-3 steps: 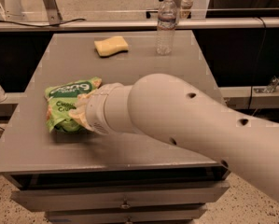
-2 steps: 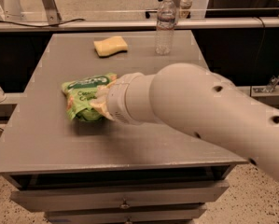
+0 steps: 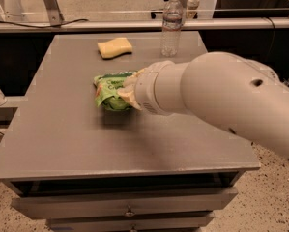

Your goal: Move green rice chip bag near sponge

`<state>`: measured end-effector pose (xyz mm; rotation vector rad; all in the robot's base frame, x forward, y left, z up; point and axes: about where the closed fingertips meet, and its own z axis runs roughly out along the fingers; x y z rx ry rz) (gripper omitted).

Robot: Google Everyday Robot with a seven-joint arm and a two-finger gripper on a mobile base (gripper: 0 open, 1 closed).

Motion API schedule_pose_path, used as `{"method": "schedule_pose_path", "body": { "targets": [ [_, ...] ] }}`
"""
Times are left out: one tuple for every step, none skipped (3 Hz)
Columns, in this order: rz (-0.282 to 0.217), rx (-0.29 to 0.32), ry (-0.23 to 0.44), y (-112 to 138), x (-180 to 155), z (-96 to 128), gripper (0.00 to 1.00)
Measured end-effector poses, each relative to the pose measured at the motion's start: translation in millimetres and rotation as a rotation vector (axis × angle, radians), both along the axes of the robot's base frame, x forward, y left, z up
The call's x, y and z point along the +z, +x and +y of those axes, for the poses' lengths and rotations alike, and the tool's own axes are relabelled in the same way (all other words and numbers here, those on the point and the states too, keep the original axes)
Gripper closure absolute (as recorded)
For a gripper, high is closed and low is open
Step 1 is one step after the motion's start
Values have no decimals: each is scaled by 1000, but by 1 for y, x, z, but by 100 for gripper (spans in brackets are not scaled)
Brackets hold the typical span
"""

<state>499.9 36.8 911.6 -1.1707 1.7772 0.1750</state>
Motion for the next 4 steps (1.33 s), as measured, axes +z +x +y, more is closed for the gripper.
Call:
{"method": "schedule_pose_path", "body": {
  "targets": [
    [-10,6,-31,-3,-2,1,100],
    [-36,-44,-71,1,-3,-17,100],
    [-53,-138,-88,18,-4,-48,100],
    [-60,-211,-90,39,-3,-68,100]
  ]
}}
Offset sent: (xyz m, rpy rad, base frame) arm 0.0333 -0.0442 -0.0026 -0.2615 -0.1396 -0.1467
